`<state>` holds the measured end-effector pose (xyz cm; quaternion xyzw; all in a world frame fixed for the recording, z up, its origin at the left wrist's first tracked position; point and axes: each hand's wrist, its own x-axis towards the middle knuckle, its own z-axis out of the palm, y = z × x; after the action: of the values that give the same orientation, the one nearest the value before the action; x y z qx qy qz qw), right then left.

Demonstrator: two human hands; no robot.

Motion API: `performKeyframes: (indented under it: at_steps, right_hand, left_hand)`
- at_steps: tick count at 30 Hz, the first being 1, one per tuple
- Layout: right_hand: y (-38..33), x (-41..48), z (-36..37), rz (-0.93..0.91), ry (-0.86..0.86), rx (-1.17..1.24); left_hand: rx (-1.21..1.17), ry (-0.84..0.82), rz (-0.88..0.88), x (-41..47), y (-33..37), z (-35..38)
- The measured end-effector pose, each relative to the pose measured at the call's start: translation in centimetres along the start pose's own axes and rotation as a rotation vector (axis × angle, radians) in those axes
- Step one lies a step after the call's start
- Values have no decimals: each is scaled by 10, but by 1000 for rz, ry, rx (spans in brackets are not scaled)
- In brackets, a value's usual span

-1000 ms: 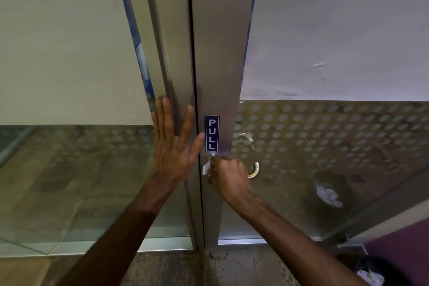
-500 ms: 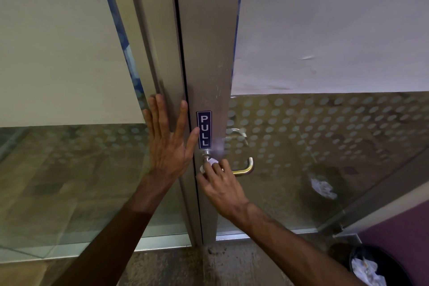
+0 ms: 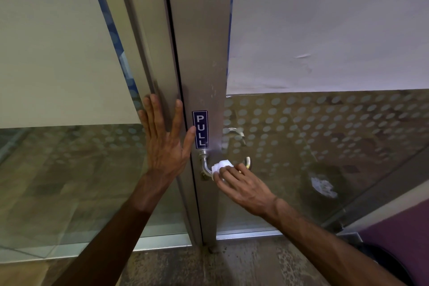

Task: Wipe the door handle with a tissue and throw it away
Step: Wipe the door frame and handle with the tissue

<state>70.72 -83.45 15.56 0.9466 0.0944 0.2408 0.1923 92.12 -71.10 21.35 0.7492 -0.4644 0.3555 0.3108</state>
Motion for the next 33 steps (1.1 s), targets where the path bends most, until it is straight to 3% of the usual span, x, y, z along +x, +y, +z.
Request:
performKeyframes:
  at_steps: [14,26,33]
  right_hand:
    - [11,-17,-9,107,102,121]
    - [-37,70,11,297,-69,173]
    - [-26,45,3,121,-6,78]
  left_hand:
    - [21,-4,-11,-5,1,-1]
    - [9,-31,-19,-2,4,-1]
    - [39,11,-5,-3,3,0]
